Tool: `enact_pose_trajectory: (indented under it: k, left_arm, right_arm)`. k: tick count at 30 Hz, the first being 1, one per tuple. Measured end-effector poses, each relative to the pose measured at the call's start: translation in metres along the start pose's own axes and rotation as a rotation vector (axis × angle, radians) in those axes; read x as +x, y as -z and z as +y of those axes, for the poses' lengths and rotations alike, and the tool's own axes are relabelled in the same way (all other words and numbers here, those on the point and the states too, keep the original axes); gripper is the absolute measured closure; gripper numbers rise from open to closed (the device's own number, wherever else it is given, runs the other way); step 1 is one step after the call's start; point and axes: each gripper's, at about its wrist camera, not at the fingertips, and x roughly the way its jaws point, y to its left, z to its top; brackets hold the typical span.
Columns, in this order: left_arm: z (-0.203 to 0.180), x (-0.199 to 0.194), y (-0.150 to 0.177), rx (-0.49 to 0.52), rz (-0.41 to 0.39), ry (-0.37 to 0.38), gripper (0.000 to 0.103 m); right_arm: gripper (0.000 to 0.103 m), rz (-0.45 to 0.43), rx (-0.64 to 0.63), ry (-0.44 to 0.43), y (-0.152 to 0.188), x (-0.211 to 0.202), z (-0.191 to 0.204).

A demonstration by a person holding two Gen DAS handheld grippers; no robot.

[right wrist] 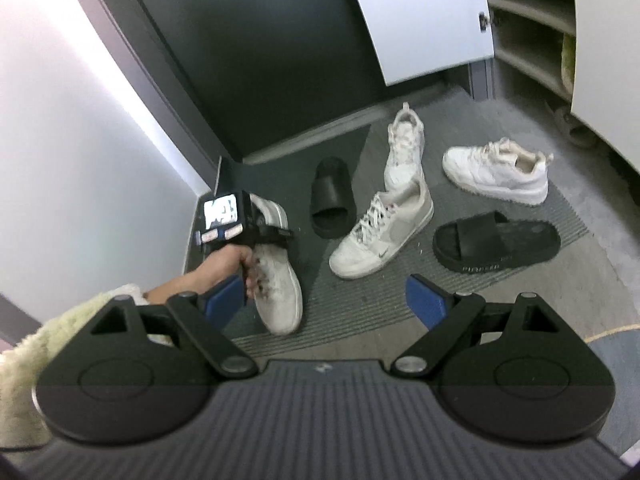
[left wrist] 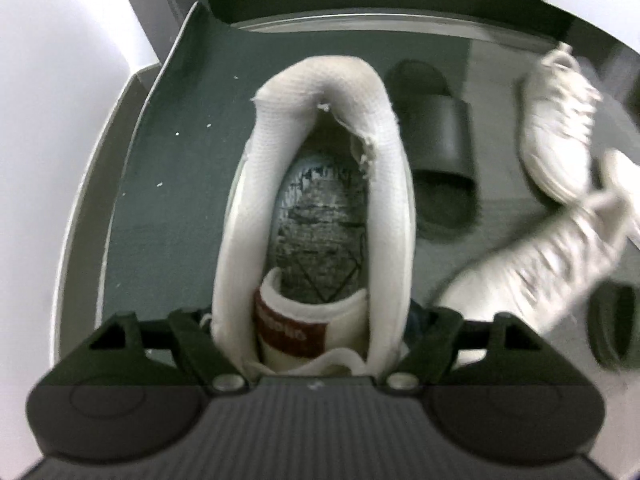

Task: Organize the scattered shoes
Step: 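Carry the white sneaker with the left gripper and set it near the clogs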

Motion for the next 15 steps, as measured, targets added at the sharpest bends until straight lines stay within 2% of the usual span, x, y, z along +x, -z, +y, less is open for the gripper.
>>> enact_pose_trajectory:
  k: [9,15]
  left_arm:
    - [-0.067,-0.102,0.077,0.196,0.011,0.082,0.023]
    - [-0.127,-0.131,0.127,0.262,0.056,0.146,0.022]
  right_arm:
    - [0.013,-0.154,-0.026,0.072,0.003,-0.056,-0.025]
    - [0.013,-0.197,0.051,0.062,0.006,-0.079,-0.048]
